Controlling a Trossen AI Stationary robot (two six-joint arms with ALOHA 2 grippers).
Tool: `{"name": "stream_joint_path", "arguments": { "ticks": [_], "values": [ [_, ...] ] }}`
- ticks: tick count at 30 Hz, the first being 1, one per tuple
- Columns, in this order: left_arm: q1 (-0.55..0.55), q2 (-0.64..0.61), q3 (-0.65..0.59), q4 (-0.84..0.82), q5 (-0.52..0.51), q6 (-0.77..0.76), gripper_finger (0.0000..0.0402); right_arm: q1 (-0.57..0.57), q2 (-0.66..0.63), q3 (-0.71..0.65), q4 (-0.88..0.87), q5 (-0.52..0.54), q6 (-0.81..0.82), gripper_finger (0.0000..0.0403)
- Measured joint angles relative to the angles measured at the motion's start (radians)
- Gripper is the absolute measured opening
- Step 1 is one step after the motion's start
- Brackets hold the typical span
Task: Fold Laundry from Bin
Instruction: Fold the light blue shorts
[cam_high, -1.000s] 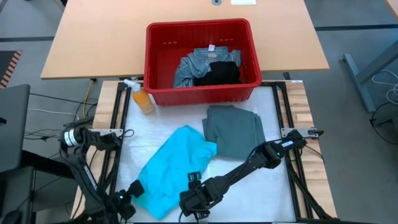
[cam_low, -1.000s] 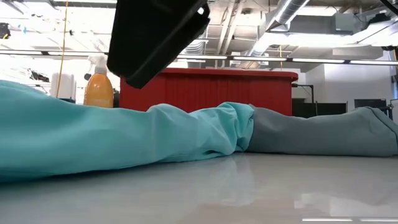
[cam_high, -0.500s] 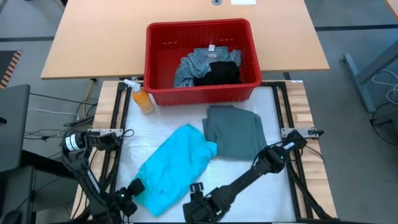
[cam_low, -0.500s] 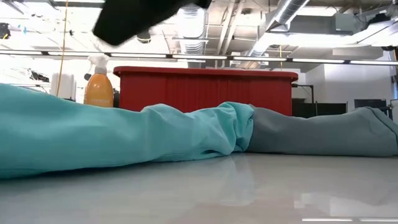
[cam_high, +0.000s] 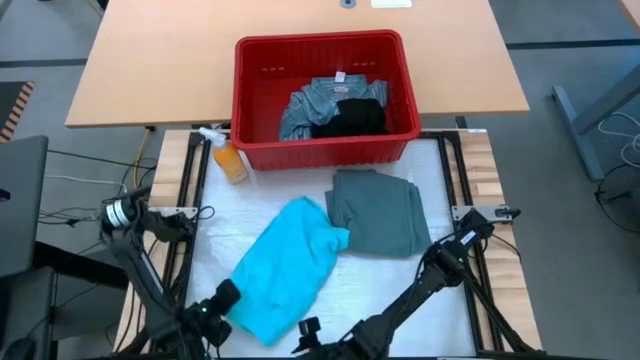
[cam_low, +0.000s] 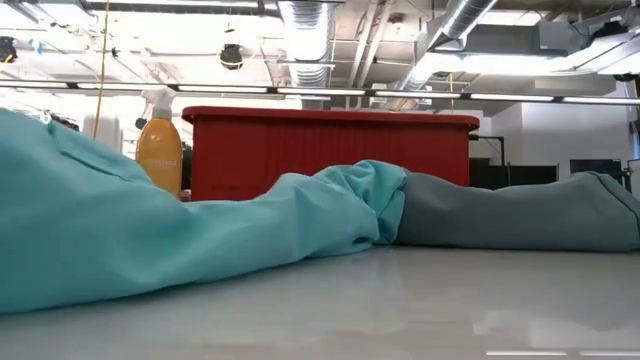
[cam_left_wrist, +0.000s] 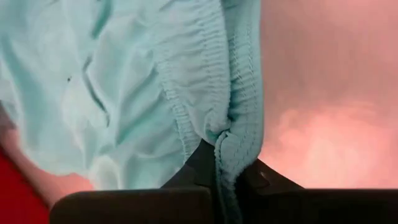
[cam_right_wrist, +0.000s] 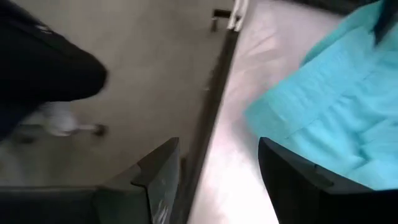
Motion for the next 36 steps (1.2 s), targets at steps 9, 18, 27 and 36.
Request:
{"name": "stream_joint_path", "arguments": {
  "ticks": [9,18,27,36],
  "values": [
    [0.086,-0.185,-0.016,0.109,0.239,-0.022,0.0001,-0.005,0.016,-0.023,0.124,0.125,-0.093,0.024],
    [0.103,-0.18,-0.079,0.179,0.349,-0.043,0.0,-0.033,0.02,-0.087,0.188,0.136,-0.121,0.024],
    [0.108,-0.181,-0.104,0.195,0.363,-0.101,0.0,-0.043,-0.037,-0.086,0.032,0.259,-0.07,0.024],
    [0.081,-0.18,-0.176,0.226,0.307,-0.123,0.0057,-0.116,0.027,-0.09,0.143,0.176,-0.069,0.024]
  ]
}}
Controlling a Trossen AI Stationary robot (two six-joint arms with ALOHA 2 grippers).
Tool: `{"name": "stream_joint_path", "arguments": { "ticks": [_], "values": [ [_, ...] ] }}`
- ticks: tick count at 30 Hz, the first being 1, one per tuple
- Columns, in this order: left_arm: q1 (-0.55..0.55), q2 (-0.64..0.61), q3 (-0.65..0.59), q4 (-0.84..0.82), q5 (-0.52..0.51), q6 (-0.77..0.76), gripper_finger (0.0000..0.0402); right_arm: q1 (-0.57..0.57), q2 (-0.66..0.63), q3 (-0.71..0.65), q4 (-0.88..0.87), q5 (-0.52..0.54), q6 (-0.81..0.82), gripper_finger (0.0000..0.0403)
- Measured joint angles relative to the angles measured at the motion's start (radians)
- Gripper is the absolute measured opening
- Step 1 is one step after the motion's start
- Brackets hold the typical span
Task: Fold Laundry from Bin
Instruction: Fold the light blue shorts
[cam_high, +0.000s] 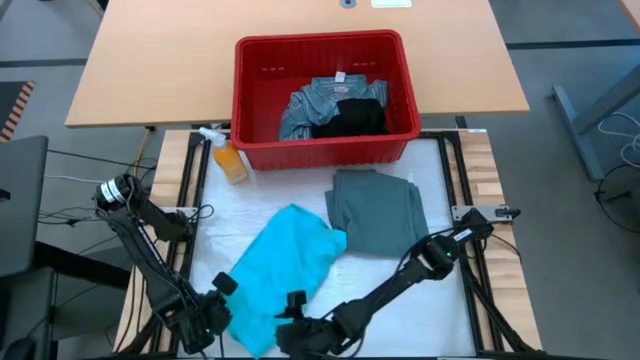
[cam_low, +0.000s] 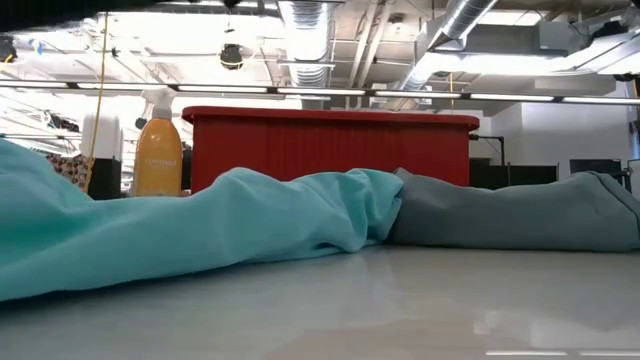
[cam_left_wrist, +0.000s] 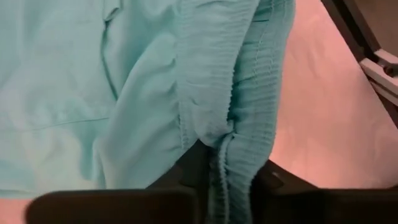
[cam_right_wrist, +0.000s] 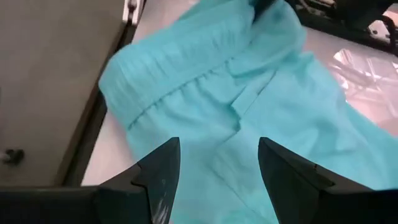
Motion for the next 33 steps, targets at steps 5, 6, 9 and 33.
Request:
{"name": "stream_joint_path", "arguments": {
  "ticks": [5,6,9,33],
  "values": [
    [-0.019,0.0,-0.008,0.013,0.011,-0.008,0.0135,-0.013,-0.007,0.003,0.037,-0.001,-0.01,0.024],
    [-0.026,0.0,-0.02,0.023,0.01,-0.012,0.015,-0.014,-0.006,0.003,0.047,-0.001,-0.02,0.024],
    [-0.05,0.0,-0.06,0.065,0.01,-0.042,0.0193,-0.011,-0.005,0.003,0.055,-0.002,-0.024,0.024],
    [-0.145,0.217,-0.066,0.099,-0.107,-0.015,0.0237,0.004,-0.005,0.003,0.045,-0.012,0.008,0.024]
  ]
}}
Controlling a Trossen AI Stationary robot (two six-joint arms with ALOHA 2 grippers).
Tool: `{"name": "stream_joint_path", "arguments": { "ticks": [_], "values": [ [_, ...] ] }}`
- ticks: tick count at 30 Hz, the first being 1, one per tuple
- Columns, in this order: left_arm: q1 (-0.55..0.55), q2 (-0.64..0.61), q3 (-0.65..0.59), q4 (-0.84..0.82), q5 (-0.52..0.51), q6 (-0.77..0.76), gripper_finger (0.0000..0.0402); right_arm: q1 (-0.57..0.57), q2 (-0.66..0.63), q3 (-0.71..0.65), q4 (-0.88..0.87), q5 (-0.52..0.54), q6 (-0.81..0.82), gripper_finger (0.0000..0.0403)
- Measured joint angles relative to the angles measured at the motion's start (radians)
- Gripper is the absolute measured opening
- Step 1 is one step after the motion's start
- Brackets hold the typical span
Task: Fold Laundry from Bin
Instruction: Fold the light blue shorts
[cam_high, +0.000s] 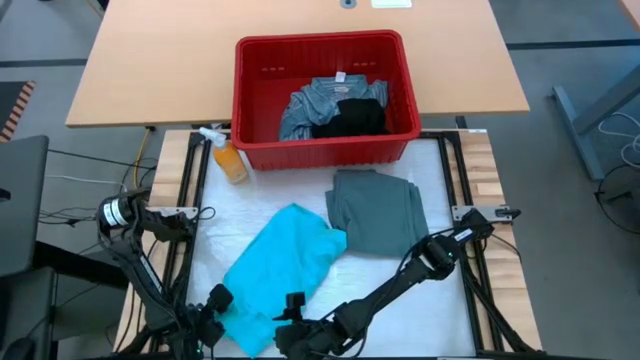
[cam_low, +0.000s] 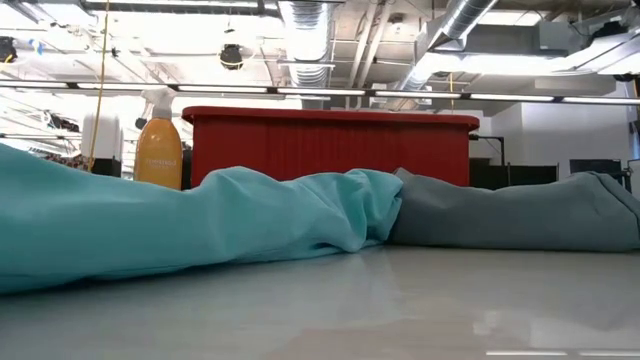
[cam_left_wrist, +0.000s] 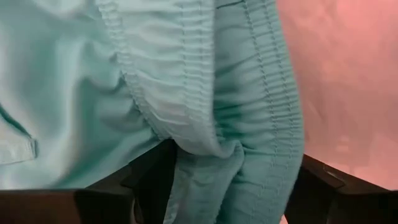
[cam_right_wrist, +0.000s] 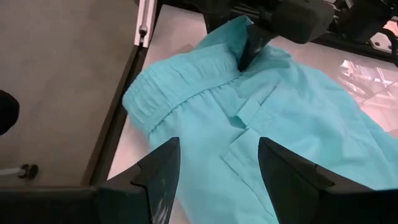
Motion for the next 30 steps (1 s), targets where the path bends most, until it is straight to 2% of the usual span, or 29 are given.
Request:
{"name": "stream_joint_path", "arguments": {
  "ticks": [4,16,19,23,30],
  "values": [
    [0.024,-0.004,-0.002,-0.015,-0.005,0.018,0.0226,-0.002,0.0,0.0,0.016,-0.009,0.002,0.024],
    [0.037,-0.015,-0.006,-0.023,-0.042,0.06,0.0137,-0.002,0.0,0.0,0.047,-0.015,0.002,0.024],
    [0.049,-0.015,-0.006,-0.023,-0.042,0.052,0.0101,-0.002,0.0,0.0,0.047,-0.015,0.001,0.024],
    [0.06,-0.013,0.009,-0.029,-0.037,0.04,0.0021,-0.002,0.0,0.0,0.047,-0.015,-0.007,0.024],
    [0.071,-0.067,0.071,-0.045,-0.019,0.013,0.0005,0.004,-0.018,0.0,-0.082,0.009,-0.008,0.0236]
  ]
}}
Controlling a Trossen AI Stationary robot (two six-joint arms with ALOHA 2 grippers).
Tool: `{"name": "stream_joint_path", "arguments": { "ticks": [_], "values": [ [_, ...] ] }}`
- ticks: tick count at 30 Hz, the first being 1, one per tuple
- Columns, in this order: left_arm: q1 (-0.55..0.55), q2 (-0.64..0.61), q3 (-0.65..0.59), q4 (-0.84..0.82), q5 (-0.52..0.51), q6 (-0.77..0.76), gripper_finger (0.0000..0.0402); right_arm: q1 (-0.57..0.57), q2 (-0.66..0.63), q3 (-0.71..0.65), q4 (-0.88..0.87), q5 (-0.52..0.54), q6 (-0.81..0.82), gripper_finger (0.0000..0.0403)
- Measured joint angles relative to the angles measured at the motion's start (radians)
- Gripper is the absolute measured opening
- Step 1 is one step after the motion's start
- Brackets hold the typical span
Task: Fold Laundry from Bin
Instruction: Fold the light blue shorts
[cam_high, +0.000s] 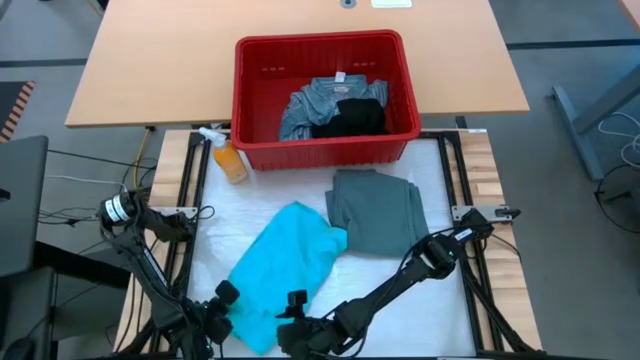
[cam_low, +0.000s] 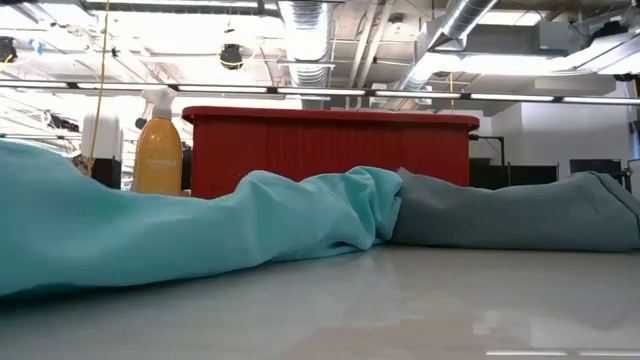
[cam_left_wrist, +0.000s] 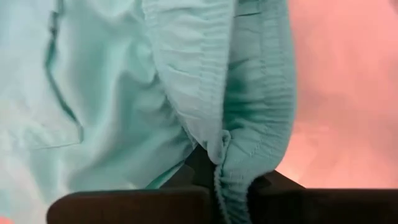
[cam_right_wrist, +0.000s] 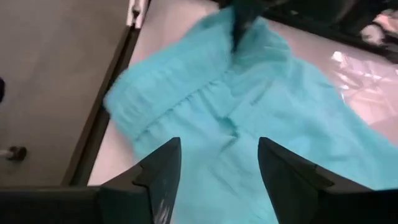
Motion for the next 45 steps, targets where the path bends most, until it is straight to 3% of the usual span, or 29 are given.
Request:
{"name": "stream_joint_path", "arguments": {
  "ticks": [4,9,12,22,34,40,45],
  "values": [
    [-0.001,-0.042,0.016,0.001,0.039,-0.035,0.0003,-0.017,-0.012,0.002,-0.033,0.017,0.025,0.0196],
    [-0.02,-0.079,0.018,0.022,0.079,-0.092,0.0002,-0.035,-0.009,0.0,-0.177,0.017,0.108,0.008],
    [-0.045,-0.08,0.019,0.057,0.091,-0.096,0.0001,-0.03,-0.009,-0.021,-0.131,0.083,0.136,0.0018],
    [-0.059,-0.082,0.019,0.136,0.132,-0.119,0.0,-0.127,-0.007,-0.323,0.627,0.056,0.114,0.0012],
    [0.008,-0.142,0.049,0.164,0.186,-0.083,0.0,-0.158,0.002,-0.476,0.674,0.023,0.129,0.0012],
    [0.079,-0.248,0.053,0.145,0.196,-0.074,0.0,-0.163,-0.012,-0.482,0.705,0.016,-0.009,0.0012],
    [0.156,-0.321,0.053,0.119,0.317,-0.094,0.0,-0.147,-0.197,-0.482,0.559,0.038,-0.024,0.0015]
  ]
}}
